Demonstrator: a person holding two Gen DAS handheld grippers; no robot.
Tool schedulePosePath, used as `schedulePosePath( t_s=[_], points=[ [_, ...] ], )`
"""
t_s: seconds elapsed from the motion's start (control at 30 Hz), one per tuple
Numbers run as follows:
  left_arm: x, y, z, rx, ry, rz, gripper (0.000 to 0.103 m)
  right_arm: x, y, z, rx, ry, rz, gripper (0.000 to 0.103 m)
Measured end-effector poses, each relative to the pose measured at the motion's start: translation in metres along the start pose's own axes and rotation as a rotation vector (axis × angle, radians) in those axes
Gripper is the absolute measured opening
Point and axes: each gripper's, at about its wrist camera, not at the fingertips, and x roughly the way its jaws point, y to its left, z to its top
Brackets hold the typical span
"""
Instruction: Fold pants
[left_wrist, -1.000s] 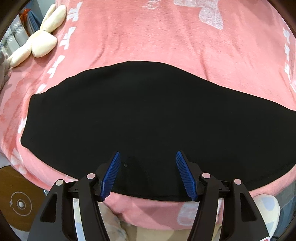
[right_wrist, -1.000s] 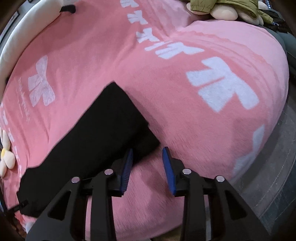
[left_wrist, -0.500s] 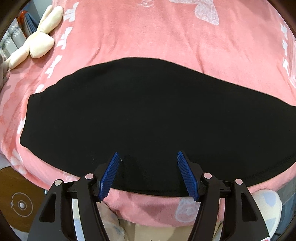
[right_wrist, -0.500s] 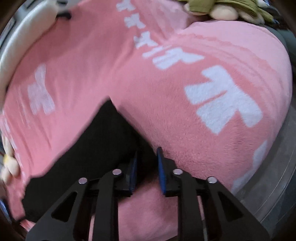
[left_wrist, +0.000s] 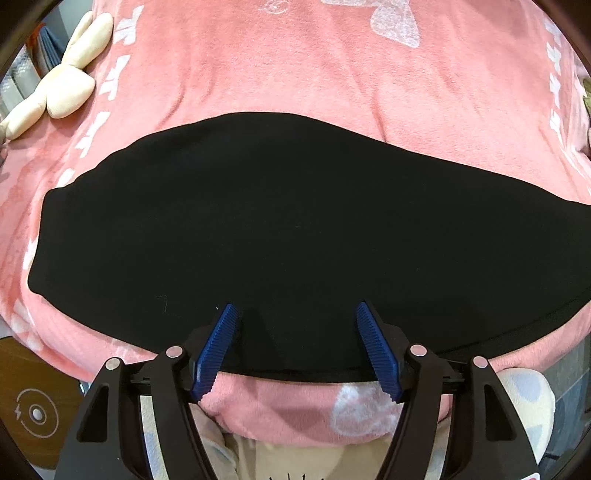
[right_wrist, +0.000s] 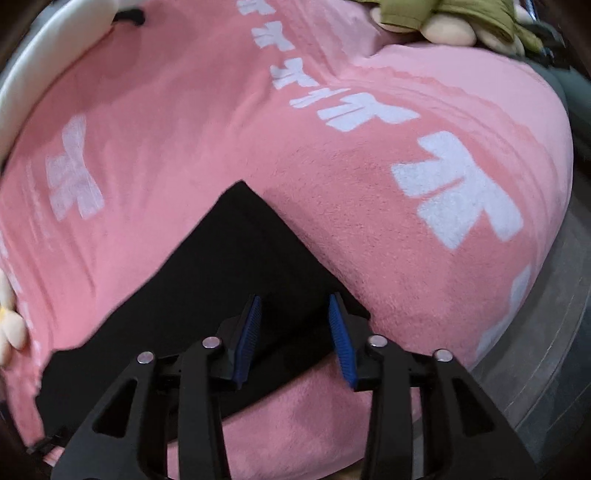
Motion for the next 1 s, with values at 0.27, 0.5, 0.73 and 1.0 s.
schedulePosePath(
  t_s=[0.27, 0.5, 0.73, 1.0],
  points=[
    [0.003, 0.004, -0.002, -0.017, -0.002, -0.003, 0.066, -0.017, 0.004, 0.003, -0.079, -0.035, -0.053, 0.018],
    [0.006, 0.011, -0.007, -0.018, 0.009, 0.009, 0.068, -0.038, -0.015, -0.011, 0.073, -0.095, -0.079, 0.065],
    [0.005, 0.020, -0.012, -0.032, 0.009, -0.004, 0.068, -0.010, -0.031, -0.020, 0.269, 0.004, 0.100, 0.066],
    [0.000, 0.039, -0.017, -0.050, -0.002, -0.006, 0.069, -0.002, -0.024, -0.018, 0.279, -0.032, 0.033, 0.025]
  ],
)
